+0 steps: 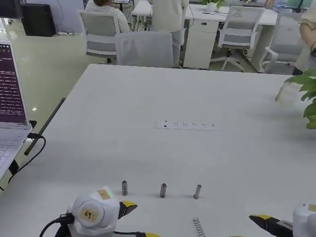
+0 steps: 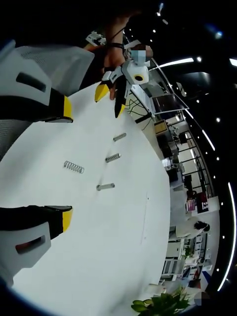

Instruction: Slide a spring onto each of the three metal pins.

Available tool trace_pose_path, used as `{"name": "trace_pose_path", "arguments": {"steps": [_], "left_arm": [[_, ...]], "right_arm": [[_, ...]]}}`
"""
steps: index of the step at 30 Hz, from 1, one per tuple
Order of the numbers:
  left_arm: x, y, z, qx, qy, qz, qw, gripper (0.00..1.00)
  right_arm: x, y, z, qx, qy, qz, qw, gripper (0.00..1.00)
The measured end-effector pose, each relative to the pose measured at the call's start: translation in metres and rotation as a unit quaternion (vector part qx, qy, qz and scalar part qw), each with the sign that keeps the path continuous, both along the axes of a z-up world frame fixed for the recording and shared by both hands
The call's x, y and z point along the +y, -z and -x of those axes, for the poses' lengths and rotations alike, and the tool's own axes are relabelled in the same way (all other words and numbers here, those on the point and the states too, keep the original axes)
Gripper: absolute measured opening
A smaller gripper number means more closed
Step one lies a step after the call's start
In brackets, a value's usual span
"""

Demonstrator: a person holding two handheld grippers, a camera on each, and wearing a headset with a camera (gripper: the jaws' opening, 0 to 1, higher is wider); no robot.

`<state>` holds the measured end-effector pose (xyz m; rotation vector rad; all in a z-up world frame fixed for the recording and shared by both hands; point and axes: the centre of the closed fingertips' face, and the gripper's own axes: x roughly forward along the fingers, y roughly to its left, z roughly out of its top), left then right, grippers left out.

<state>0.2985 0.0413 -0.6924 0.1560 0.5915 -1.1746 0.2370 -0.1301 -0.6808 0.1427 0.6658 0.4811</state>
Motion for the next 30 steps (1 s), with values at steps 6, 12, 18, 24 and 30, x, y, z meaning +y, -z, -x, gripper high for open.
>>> {"name": "trace_pose_path", "arguments": {"steps": [6, 12, 18, 24, 30], "left_arm": [[-0.019, 0.003, 0.000, 0.001, 0.022, -0.001, 0.9998, 0.54], [-0.036, 0.005, -0.001, 0.003, 0.037, -0.001, 0.9993, 0.54], [-0.048, 0.008, 0.001, 0.006, 0.048, -0.002, 0.9988, 0.53], [-0.062, 0.011, 0.002, 0.015, 0.054, 0.006, 0.9984, 0.52], [-0.076, 0.017, 0.004, 0.018, 0.070, 0.000, 0.9974, 0.51]], "right_arm": [[0.000, 0.000, 0.004, 0.001, 0.004, -0.002, 1.0000, 0.67], [0.000, -0.002, 0.007, 0.002, 0.004, -0.003, 1.0000, 0.66], [-0.002, -0.003, 0.007, 0.001, 0.005, -0.002, 1.0000, 0.66], [-0.002, -0.003, 0.009, 0.004, 0.003, 0.001, 1.0000, 0.65], [-0.004, -0.003, 0.009, 0.005, 0.006, 0.000, 1.0000, 0.65]]}}
